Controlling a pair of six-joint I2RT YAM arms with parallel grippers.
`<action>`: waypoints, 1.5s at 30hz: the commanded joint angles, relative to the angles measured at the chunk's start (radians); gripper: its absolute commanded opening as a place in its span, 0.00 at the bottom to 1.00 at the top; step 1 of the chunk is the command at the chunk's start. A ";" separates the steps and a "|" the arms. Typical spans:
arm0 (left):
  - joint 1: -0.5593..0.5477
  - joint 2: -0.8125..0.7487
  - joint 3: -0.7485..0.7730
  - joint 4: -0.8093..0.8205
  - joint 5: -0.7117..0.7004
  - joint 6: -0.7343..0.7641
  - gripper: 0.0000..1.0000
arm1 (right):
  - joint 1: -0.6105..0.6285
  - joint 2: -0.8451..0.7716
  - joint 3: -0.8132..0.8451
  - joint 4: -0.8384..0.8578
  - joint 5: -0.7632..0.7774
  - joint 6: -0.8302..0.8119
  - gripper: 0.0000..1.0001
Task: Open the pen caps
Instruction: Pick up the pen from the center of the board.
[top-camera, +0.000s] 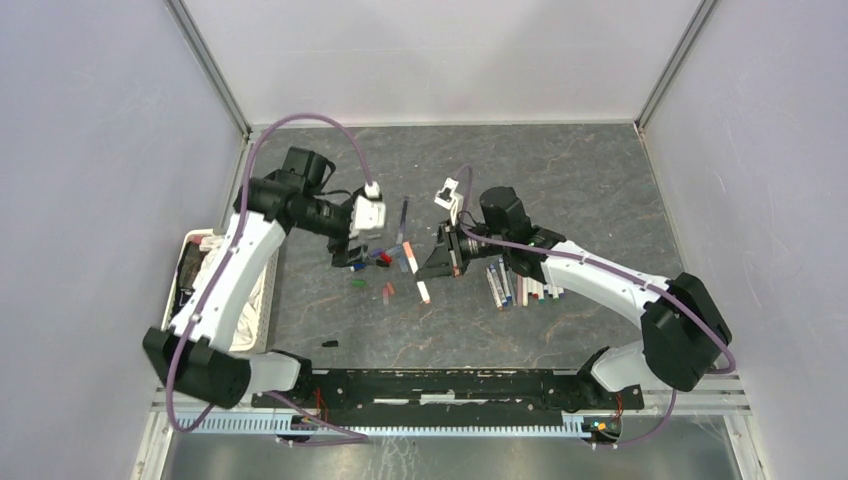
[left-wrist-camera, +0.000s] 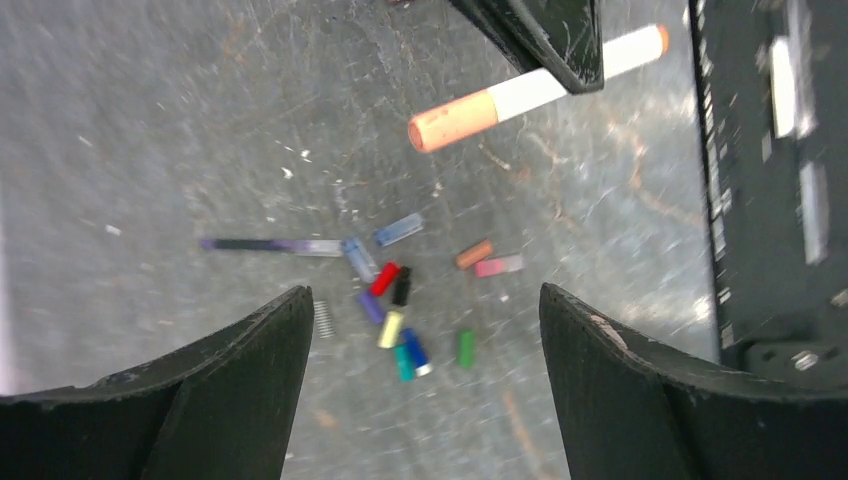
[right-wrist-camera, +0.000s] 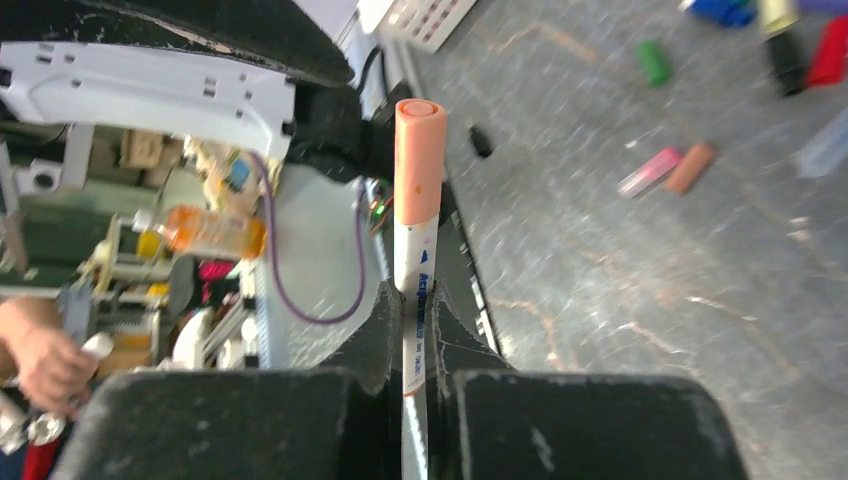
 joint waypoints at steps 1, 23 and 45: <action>-0.089 -0.121 -0.043 0.059 -0.190 0.324 0.88 | 0.029 0.030 0.075 -0.043 -0.169 -0.006 0.00; -0.387 -0.291 -0.262 0.190 -0.492 0.848 0.59 | 0.087 0.209 0.296 -0.224 -0.265 -0.046 0.00; -0.428 -0.305 -0.309 0.232 -0.534 0.590 0.02 | 0.059 0.192 0.253 -0.217 -0.060 -0.047 0.47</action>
